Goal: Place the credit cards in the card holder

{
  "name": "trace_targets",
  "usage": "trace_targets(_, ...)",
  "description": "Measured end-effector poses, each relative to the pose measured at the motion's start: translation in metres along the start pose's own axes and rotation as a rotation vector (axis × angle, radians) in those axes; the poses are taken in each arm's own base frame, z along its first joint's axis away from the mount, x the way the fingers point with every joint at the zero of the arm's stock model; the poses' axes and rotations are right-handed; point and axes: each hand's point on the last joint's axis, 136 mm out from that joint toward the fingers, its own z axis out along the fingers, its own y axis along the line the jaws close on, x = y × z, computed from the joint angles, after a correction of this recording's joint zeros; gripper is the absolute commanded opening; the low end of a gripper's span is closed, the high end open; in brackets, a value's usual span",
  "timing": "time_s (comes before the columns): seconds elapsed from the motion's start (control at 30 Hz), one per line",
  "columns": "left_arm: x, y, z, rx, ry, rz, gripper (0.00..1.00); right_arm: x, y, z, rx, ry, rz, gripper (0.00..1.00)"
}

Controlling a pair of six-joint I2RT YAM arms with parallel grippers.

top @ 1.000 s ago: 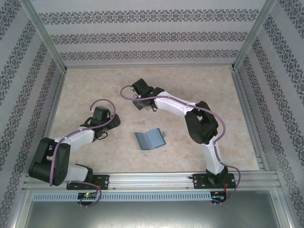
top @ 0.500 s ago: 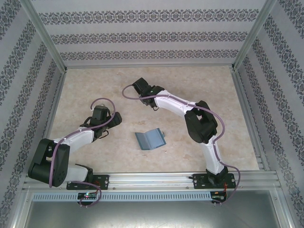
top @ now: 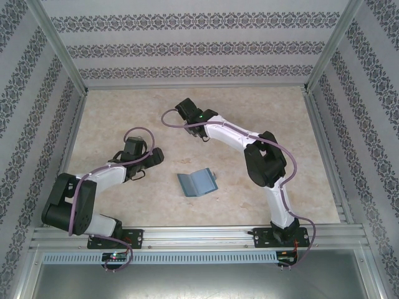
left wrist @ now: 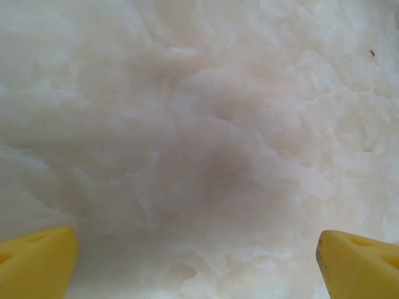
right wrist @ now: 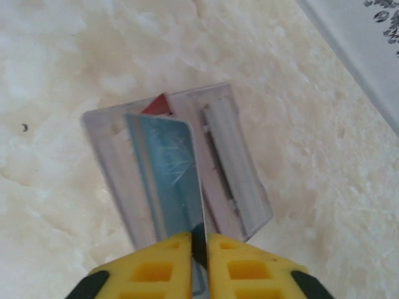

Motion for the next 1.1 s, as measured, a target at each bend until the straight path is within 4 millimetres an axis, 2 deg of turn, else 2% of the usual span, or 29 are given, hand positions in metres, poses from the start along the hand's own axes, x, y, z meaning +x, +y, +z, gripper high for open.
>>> trace_targets(0.13, -0.001, -0.005, 0.008, 0.009, 0.027, 0.006, 0.98, -0.001, 0.006, -0.003, -0.042, -0.004, 0.003, 0.06)
trace_targets(0.23, -0.002, -0.010, 0.012, 0.026, 0.038, 0.013, 0.98, -0.005, 0.008, -0.011, -0.079, -0.021, 0.024, 0.00)
trace_targets(0.3, -0.002, -0.011, 0.012, 0.030, 0.040, 0.017, 0.97, -0.010, 0.006, -0.021, -0.110, -0.043, 0.047, 0.00)
trace_targets(0.43, -0.003, -0.014, 0.012, 0.056, 0.044, 0.020, 0.98, -0.013, 0.002, -0.049, -0.187, -0.088, 0.108, 0.00)
trace_targets(0.53, -0.002, -0.019, 0.011, 0.082, 0.052, 0.025, 0.97, -0.005, 0.002, -0.075, -0.278, -0.120, 0.148, 0.00)
trace_targets(0.63, 0.003, -0.031, 0.007, 0.147, 0.085, 0.030, 0.97, 0.019, 0.007, -0.105, -0.390, -0.137, 0.189, 0.00)
trace_targets(0.7, 0.005, -0.043, -0.002, 0.206, 0.104, 0.032, 0.97, 0.042, 0.010, -0.124, -0.477, -0.134, 0.234, 0.00)
trace_targets(0.87, 0.018, -0.076, -0.033, 0.336, 0.175, 0.062, 0.91, 0.092, 0.030, -0.152, -0.738, -0.109, 0.399, 0.00)
trace_targets(1.0, 0.051, -0.107, -0.054, 0.416, 0.287, 0.141, 0.61, 0.129, 0.067, -0.155, -0.944, -0.007, 0.502, 0.00)
trace_targets(1.1, 0.074, -0.119, -0.063, 0.435, 0.373, 0.197, 0.44, 0.149, 0.089, -0.153, -1.044, 0.084, 0.540, 0.00)
